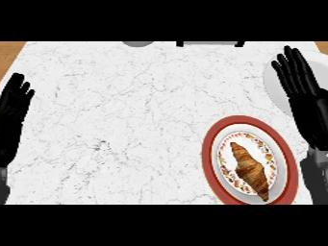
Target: Pick the croissant from the plate and place it in the plate
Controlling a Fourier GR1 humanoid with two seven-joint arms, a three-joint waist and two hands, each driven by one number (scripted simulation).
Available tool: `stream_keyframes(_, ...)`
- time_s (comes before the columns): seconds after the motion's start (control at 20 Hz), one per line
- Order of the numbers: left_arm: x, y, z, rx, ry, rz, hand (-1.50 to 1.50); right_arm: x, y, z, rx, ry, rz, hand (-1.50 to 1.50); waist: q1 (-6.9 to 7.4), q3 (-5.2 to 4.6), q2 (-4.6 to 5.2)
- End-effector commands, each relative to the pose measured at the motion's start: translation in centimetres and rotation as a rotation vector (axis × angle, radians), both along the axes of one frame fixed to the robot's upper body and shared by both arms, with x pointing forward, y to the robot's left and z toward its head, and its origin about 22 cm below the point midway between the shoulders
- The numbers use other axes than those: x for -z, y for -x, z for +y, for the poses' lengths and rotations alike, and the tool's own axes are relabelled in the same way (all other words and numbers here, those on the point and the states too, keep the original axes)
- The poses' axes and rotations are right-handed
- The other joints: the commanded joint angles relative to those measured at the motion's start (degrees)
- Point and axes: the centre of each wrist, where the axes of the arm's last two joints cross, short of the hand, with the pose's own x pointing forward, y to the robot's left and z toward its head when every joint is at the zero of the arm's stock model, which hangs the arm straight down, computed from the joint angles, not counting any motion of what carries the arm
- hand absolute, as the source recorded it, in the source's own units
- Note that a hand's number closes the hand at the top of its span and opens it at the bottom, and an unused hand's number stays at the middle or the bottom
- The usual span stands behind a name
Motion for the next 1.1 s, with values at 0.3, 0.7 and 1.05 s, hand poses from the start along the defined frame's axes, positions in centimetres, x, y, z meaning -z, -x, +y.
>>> stream_keyframes(0.3,7.5,2.8,-4.0,0.098,0.157,0.361,0.0,-5.6,-2.0,-9.0,0.023,0.511,0.066,1.5,-2.1,-2.62,2.38)
stream_keyframes(0.7,11.1,3.0,-7.1,0.137,0.198,0.447,0.0,7.4,-2.7,-14.9,0.155,-0.09,0.138,-1.5,-0.98,-1.32,0.72)
stream_keyframes(1.05,9.7,2.5,-6.4,0.146,0.211,0.433,0.0,4.2,-1.4,-18.6,0.009,0.219,0.218,-1.5,-1.21,-1.35,0.35)
